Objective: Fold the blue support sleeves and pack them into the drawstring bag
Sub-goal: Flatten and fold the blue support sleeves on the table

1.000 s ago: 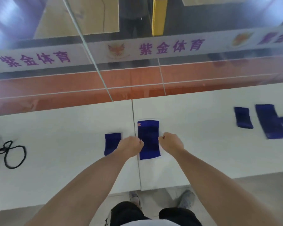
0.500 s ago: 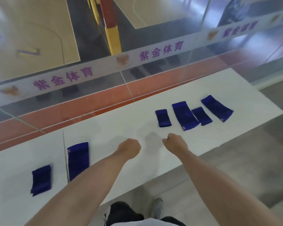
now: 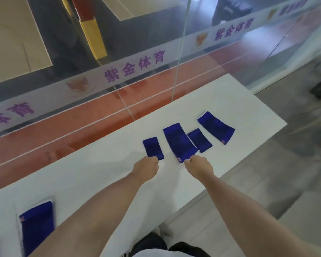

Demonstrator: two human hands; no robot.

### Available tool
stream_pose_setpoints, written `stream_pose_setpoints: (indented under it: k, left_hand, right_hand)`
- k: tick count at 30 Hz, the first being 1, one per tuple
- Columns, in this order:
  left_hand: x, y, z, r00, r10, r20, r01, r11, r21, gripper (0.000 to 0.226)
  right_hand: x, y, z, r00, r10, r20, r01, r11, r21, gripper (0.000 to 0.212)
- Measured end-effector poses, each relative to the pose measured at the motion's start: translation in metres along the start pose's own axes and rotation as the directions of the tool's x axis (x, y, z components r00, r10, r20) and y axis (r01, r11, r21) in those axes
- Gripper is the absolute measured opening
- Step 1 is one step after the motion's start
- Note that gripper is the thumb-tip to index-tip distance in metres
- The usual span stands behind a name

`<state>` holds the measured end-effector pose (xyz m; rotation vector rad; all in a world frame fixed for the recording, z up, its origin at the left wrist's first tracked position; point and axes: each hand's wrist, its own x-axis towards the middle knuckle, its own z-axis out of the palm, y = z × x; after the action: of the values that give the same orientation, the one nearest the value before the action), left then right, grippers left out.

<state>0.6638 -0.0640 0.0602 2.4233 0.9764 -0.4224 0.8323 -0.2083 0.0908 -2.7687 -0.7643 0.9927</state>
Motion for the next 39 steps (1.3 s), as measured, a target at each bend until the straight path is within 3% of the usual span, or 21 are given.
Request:
stream_pose_setpoints:
  k: [9, 15, 19, 23, 26, 29, 33, 36, 39]
  left_hand:
    - [0.088, 0.052, 0.004, 0.998, -0.026, 0.052, 0.030, 0.997, -0.070, 0.022]
    - [0.151, 0.114, 0.012, 0.997, -0.056, -0.057, 0.041, 0.970, -0.239, 0.019]
    - [0.197, 0.172, 0.016, 0.983, -0.096, -0.156, 0.034, 0.933, -0.358, 0.018]
    - [0.250, 0.211, 0.020, 0.964, -0.149, -0.219, 0.064, 0.934, -0.350, 0.018]
    - [0.285, 0.222, 0.024, 0.952, -0.177, -0.250, 0.097, 0.949, -0.301, 0.025]
    - [0.307, 0.229, 0.030, 0.955, -0.234, -0.182, 0.180, 0.945, -0.272, 0.033]
    - [0.317, 0.235, 0.042, 0.955, -0.242, -0.174, 0.201, 0.954, -0.222, 0.025]
    - [0.319, 0.233, 0.046, 0.954, -0.253, -0.161, 0.200, 0.937, -0.286, 0.017]
    - [0.313, 0.229, 0.040, 0.962, -0.211, -0.173, 0.134, 0.918, -0.374, 0.016]
  right_hand:
    - [0.096, 0.027, -0.039, 0.999, 0.008, -0.035, -0.007, 1.000, 0.024, 0.019]
    - [0.176, 0.072, -0.076, 1.000, -0.025, -0.005, 0.025, 0.998, -0.052, 0.015]
    - [0.220, 0.112, -0.104, 0.997, -0.072, -0.005, 0.071, 0.994, -0.084, 0.028]
    - [0.256, 0.154, -0.126, 0.990, -0.137, 0.029, 0.140, 0.960, -0.241, 0.016]
    - [0.272, 0.185, -0.131, 0.984, -0.161, -0.076, 0.142, 0.968, -0.207, 0.024]
    - [0.284, 0.204, -0.126, 0.983, -0.176, -0.048, 0.158, 0.955, -0.251, 0.030]
    - [0.291, 0.211, -0.121, 0.987, -0.162, -0.014, 0.158, 0.975, -0.155, 0.028]
    - [0.294, 0.211, -0.119, 0.991, -0.129, -0.030, 0.126, 0.988, -0.093, 0.015]
    - [0.295, 0.209, -0.123, 0.993, -0.109, -0.034, 0.107, 0.993, -0.047, 0.024]
